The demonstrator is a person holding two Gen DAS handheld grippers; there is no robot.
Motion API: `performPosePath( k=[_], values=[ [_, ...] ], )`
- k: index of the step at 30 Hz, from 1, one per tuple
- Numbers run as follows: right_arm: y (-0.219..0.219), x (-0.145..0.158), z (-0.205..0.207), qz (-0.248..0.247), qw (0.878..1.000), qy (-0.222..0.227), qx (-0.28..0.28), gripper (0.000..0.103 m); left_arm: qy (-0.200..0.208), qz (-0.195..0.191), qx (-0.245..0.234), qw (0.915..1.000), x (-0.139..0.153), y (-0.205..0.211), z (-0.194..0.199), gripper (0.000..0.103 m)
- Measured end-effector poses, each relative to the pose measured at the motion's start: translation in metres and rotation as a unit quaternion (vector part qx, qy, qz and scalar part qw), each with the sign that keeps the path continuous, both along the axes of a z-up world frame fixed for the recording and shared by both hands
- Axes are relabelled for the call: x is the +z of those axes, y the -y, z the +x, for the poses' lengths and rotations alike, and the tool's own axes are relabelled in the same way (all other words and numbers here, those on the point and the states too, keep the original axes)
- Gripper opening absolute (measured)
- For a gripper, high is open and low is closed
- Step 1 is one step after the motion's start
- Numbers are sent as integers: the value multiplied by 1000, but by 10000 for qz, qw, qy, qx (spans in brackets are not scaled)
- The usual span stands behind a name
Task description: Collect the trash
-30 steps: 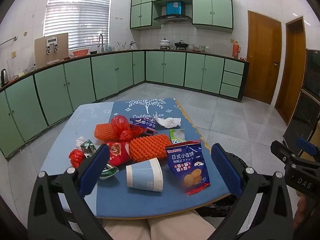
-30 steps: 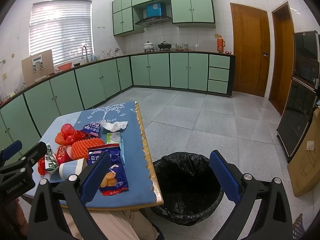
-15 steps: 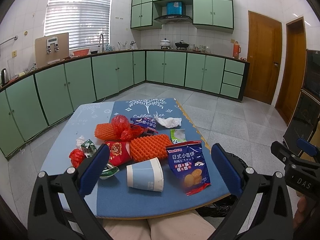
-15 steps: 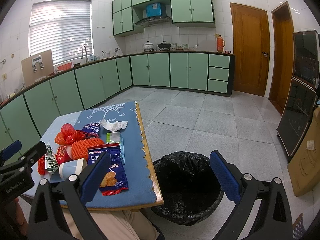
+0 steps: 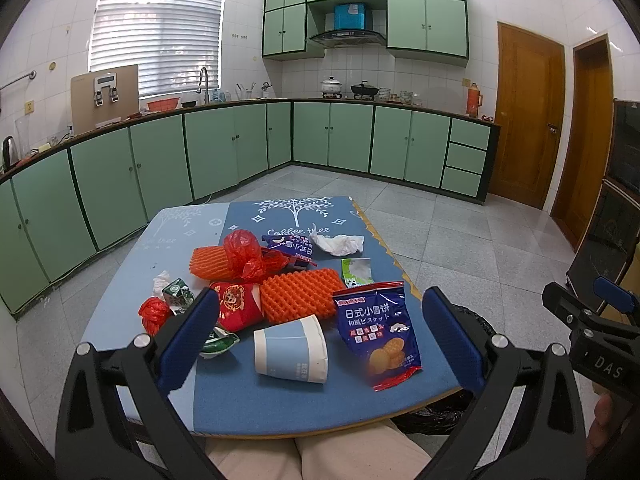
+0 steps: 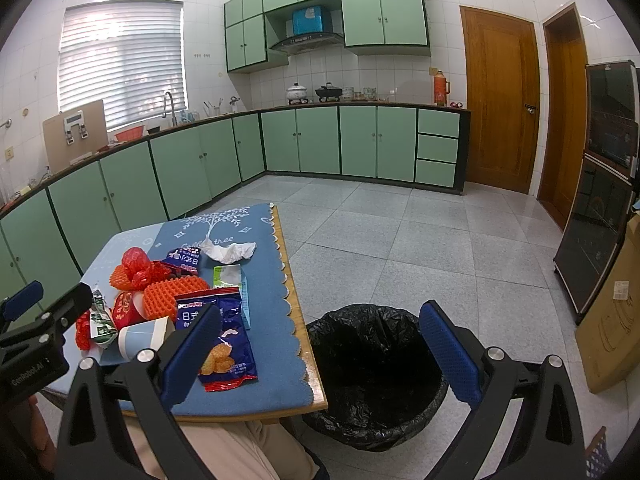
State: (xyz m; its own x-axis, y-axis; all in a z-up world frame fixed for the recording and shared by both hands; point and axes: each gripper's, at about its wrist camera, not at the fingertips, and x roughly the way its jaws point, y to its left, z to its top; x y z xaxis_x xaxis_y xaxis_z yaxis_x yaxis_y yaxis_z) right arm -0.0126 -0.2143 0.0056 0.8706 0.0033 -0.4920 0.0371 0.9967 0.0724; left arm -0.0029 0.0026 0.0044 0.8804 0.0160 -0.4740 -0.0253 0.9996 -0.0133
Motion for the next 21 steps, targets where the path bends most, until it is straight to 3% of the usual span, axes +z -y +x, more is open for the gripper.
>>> performPosePath(
  k=[21],
  values=[
    [-1, 0, 0, 3, 10000, -4, 16, 97, 0, -1, -4, 10000, 0, 0, 0, 98]
  ],
)
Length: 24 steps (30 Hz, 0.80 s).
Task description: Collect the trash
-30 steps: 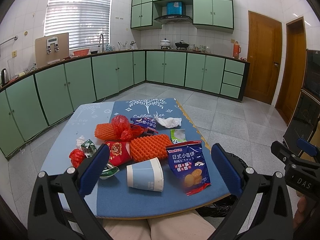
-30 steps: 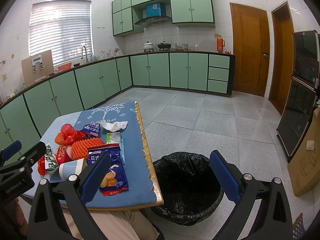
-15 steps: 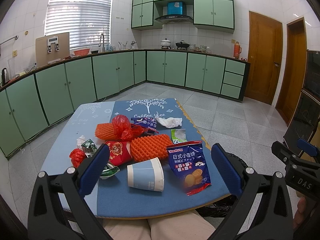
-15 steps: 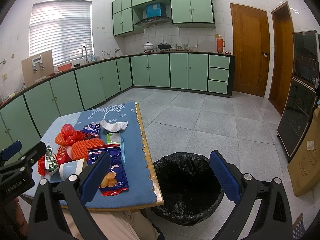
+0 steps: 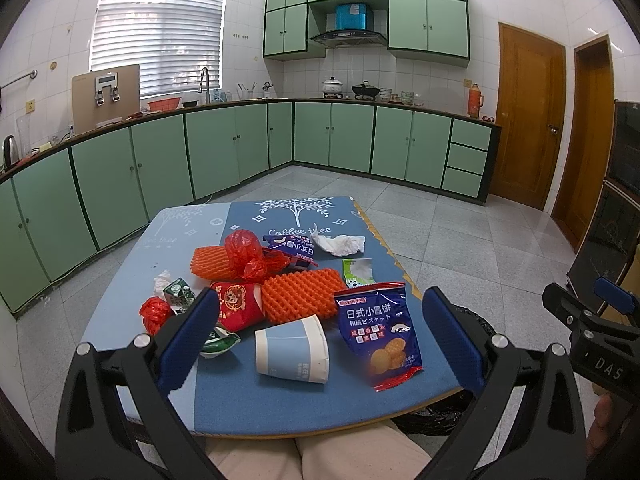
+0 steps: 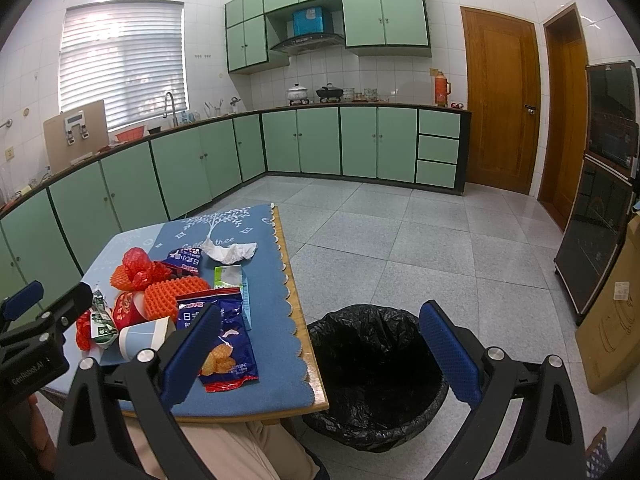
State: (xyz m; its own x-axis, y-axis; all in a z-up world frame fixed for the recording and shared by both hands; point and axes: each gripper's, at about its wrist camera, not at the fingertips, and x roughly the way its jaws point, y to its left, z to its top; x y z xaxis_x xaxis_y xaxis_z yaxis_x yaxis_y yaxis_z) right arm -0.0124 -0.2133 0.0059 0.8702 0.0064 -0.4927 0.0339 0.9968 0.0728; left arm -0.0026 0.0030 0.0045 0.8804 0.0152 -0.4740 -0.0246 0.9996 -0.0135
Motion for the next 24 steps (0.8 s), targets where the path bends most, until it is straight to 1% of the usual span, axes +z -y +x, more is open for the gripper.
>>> performPosePath(
  k=[18, 24],
  values=[
    [-4, -3, 3, 2, 10000, 8, 61, 97, -16, -16, 48, 10000, -3, -6, 1, 98],
    [-13, -11, 16, 88, 9995, 12, 315, 97, 134, 76, 379, 9992, -10, -33, 6, 98]
  ],
)
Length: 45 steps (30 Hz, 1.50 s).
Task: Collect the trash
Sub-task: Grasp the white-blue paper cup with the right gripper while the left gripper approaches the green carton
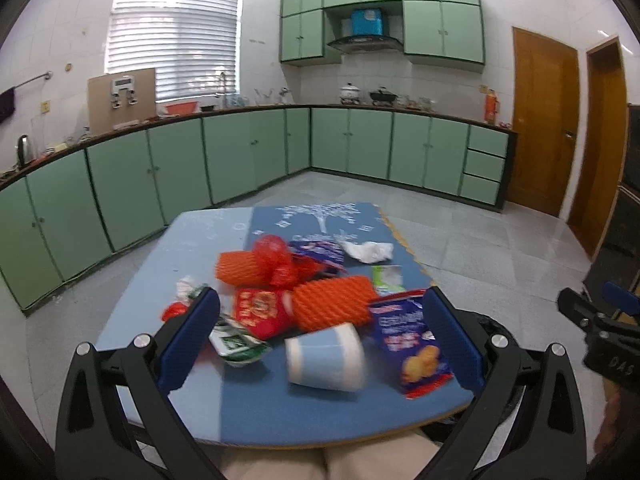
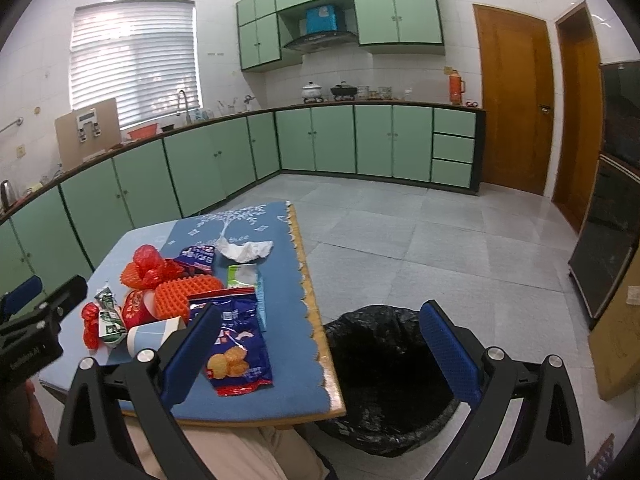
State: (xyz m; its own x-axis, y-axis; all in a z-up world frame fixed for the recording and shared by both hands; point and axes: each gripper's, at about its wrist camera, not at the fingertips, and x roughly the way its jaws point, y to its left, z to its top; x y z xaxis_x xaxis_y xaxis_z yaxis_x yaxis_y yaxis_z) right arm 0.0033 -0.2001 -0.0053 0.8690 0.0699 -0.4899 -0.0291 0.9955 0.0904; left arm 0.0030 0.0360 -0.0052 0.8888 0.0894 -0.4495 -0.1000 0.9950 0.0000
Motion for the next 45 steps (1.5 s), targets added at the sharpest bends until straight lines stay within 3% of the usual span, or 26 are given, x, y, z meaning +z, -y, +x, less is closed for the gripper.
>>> performPosePath(
  k=[7, 12, 18, 21, 30, 41, 45],
  values=[
    [-19, -20, 25, 87, 9992, -47, 380, 91, -73, -156, 423, 9990, -20, -48, 11, 98],
    [-39, -34, 41, 184, 9963, -123, 832, 81, -375, -98, 463, 9982, -44, -64, 25, 98],
    [-90, -50, 57, 111, 9844, -323, 1724, 64, -608, 20, 799, 9949, -64, -85, 32, 93],
    [-104, -59, 65, 201, 9793, -501, 1952, 55, -752, -28, 873, 9933, -75, -94, 33, 88],
    [-142, -84, 79, 280, 9600, -1003, 2598, 35, -1008, -127, 1041, 9894, -93, -112, 37, 87],
    [-148, -105, 88, 476, 9492, -1439, 2758, 33, -1146, -129, 903, 9892, -104, -104, 42, 87],
    [-151, -105, 88, 535, 9439, -1478, 2905, 27, -1166, -168, 974, 9882, -104, -107, 43, 87]
  ],
)
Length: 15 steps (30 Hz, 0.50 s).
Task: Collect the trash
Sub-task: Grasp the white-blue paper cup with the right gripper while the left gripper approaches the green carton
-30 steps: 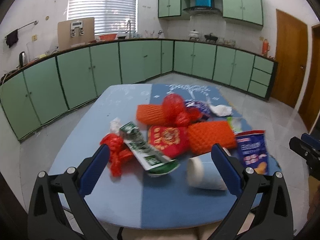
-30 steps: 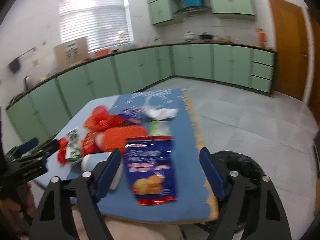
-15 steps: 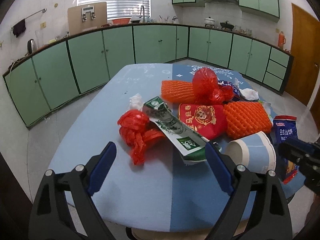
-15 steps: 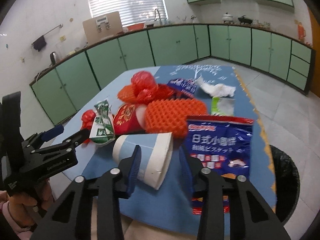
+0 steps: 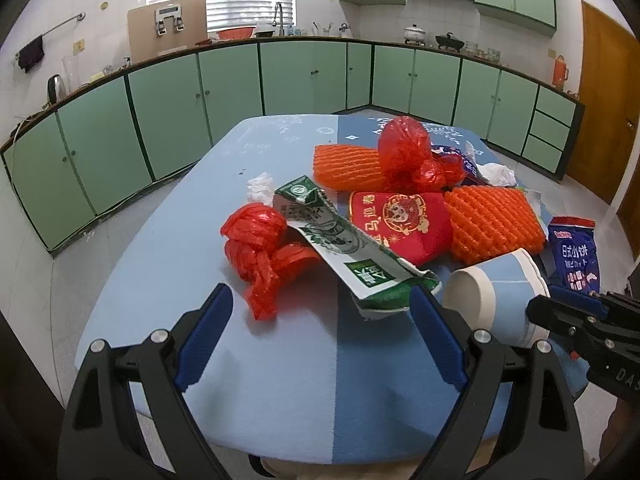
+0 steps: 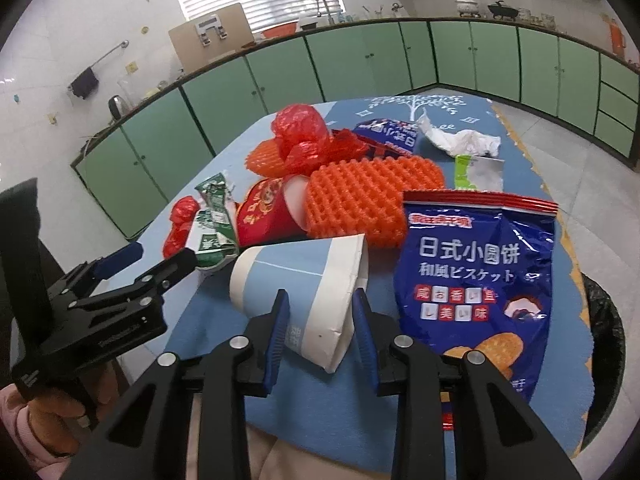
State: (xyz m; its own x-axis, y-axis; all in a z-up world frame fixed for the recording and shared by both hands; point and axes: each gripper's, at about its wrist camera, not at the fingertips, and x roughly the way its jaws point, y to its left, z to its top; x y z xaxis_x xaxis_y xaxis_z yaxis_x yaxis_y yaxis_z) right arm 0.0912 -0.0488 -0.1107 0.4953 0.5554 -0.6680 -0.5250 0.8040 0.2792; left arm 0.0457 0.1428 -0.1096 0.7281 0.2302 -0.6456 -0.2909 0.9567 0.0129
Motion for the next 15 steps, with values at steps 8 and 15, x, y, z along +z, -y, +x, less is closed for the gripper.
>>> performPosePath(
  k=[8, 15],
  values=[
    [-5, 4, -6, 277, 9988, -83, 397, 7, 1, -33, 67, 10000, 2, -5, 1, 87],
    [-13, 5, -12, 331, 9967, -174, 726, 8, 9, -12, 172, 9999, 3, -9, -1, 87]
  ],
)
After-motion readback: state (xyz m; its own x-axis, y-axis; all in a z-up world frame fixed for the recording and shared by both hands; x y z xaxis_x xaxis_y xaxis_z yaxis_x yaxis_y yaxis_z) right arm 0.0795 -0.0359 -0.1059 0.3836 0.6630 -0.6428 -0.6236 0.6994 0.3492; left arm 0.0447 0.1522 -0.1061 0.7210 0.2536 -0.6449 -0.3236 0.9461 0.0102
